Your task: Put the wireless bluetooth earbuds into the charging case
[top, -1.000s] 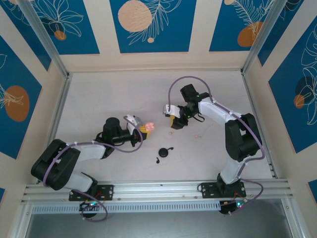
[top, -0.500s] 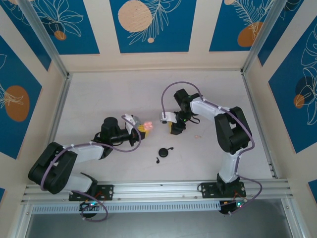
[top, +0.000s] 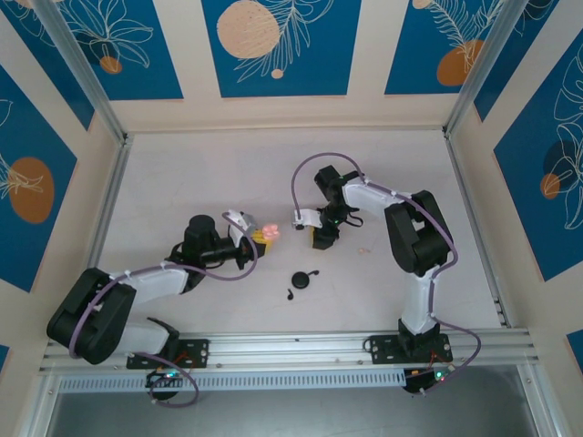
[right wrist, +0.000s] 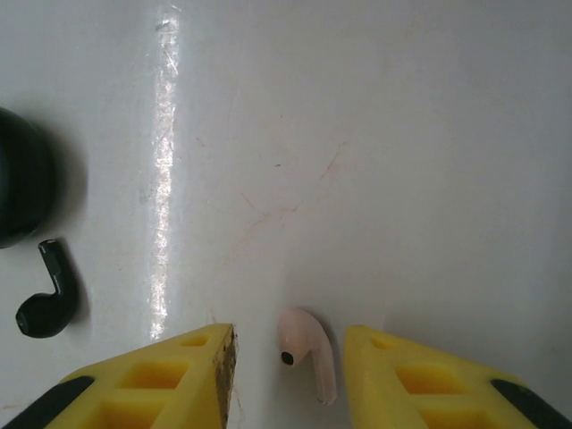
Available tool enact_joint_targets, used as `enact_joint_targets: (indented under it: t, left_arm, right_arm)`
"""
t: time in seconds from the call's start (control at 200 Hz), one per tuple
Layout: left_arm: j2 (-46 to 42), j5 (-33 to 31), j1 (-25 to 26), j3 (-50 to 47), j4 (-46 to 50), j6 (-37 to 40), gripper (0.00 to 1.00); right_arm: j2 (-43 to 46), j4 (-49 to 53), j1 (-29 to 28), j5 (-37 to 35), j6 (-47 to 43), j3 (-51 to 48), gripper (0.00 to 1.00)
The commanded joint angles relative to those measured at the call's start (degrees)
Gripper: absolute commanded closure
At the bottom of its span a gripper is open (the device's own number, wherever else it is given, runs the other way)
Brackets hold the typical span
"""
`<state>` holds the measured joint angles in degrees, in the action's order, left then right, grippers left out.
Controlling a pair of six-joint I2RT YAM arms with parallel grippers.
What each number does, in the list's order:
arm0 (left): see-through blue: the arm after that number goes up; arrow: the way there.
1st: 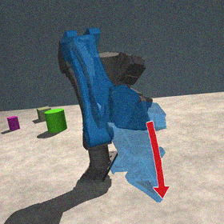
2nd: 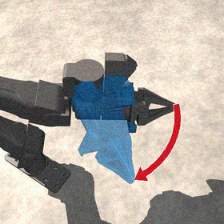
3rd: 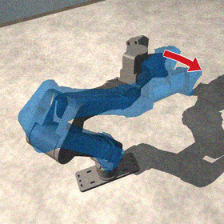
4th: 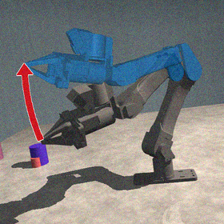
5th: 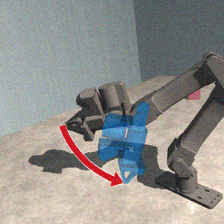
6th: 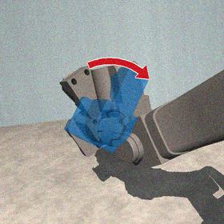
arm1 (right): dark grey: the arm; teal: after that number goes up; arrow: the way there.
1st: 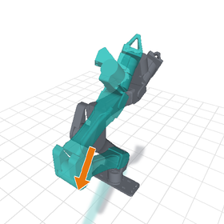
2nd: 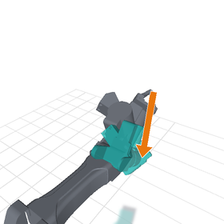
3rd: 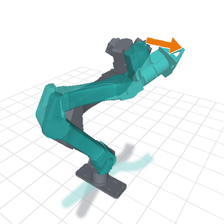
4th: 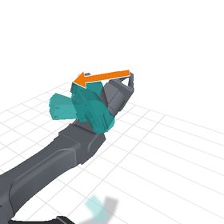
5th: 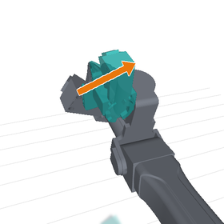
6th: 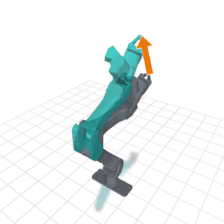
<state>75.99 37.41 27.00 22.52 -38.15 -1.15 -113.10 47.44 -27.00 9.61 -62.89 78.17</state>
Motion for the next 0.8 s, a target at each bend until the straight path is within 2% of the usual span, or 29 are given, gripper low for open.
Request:
enact_joint_targets:
  t: [0.0,0.795]
  left_arm:
    - [-1.38,0.83,-0.72,-0.55,0.80,1.06,0.86]
    - [0.04,0.91,-0.71,0.35,1.76,1.33,0.86]
  right_arm:
    - [-1.58,2.40,-0.46,0.16,-0.87,1.78,0.64]
    - [-6.17,2.98,-0.43,-2.46,0.75,4.29,0.72]
